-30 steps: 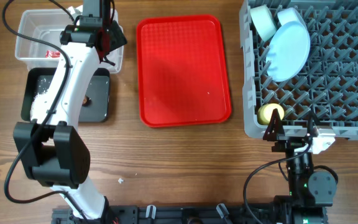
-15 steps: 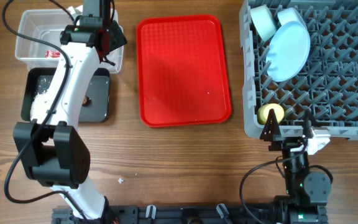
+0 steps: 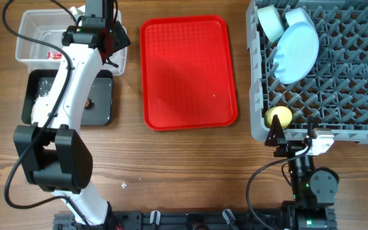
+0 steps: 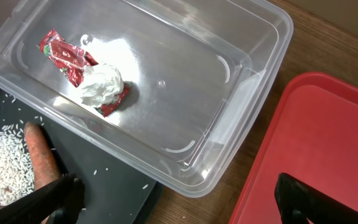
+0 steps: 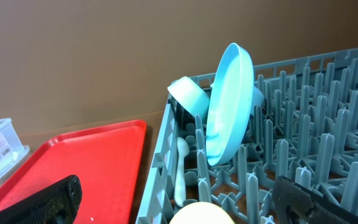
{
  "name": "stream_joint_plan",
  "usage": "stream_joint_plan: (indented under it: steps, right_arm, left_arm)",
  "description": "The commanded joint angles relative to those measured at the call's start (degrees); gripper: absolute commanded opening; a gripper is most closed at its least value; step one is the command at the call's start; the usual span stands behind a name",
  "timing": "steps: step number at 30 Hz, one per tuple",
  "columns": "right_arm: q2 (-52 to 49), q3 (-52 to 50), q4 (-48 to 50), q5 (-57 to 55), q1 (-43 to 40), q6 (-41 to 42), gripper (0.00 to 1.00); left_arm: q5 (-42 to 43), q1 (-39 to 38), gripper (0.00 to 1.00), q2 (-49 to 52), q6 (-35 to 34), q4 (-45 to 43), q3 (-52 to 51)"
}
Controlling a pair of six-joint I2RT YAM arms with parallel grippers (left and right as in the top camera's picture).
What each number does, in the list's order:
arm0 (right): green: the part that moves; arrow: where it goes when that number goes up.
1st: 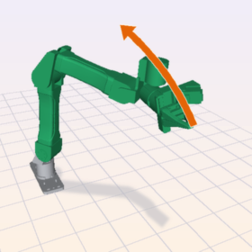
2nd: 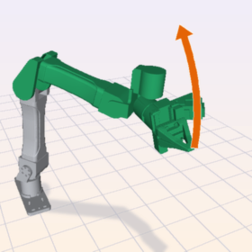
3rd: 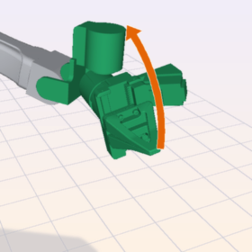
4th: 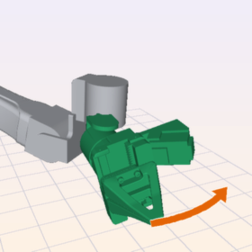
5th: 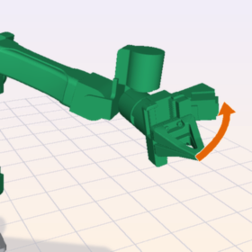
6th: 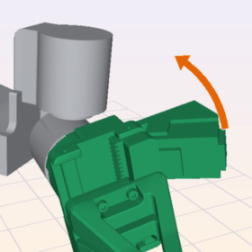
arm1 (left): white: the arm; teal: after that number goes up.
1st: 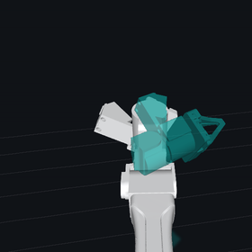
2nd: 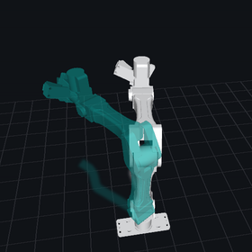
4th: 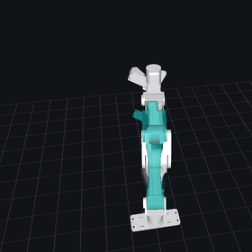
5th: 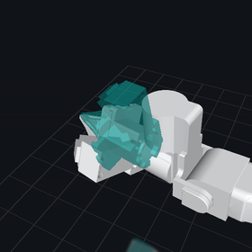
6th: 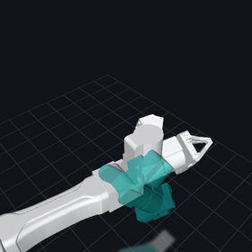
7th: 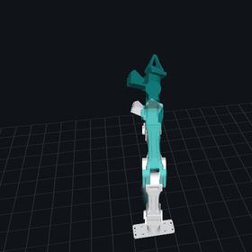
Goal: Sort waste into correct bins and load items into the dishwasher rack
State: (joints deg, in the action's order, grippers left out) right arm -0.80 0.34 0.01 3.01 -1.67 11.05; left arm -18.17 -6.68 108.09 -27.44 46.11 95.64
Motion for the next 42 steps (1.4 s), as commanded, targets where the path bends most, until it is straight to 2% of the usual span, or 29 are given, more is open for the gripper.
stream_joint_plan:
  steps: [1,15,23,27,30,33,39,42]
  right_arm:
    - [0.2,0.0,0.1,0.9,-0.2,-0.4,1.0]
    - [0.2,0.0,0.1,0.9,-0.2,-0.4,1.0]
    - [0.2,0.0,0.1,0.9,-0.2,-0.4,1.0]
    - [0.2,0.0,0.1,0.9,-0.2,-0.4,1.0]
    - [0.2,0.0,0.1,0.9,-0.2,-0.4,1.0]
    - [0.2,0.0,0.1,0.9,-0.2,-0.4,1.0]
    - [0.2,0.0,0.1,0.9,-0.2,-0.4,1.0]
    - [0.2,0.0,0.1,0.9,-0.2,-0.4,1.0]
  left_arm:
    - [-0.8,0.0,1.0,-1.3,-0.9,-0.2,0.4]
    - [-0.8,0.0,1.0,-1.3,-0.9,-0.1,0.4]
    - [0.1,-3.4,1.0,-8.9,0.2,0.5,-0.3]
    - [2.7,-5.5,1.0,-15.3,8.1,-6.8,-4.6]
    - [6.4,-5.8,1.0,-21.4,14.3,-14.9,-11.6]
    - [10.1,-3.6,1.0,-29.4,14.4,-24.0,-22.6]
    - [23.5,5.2,1.0,-45.0,12.7,-41.0,-48.4]
    - [24.6,8.9,1.0,-53.2,10.0,-47.3,-60.7]
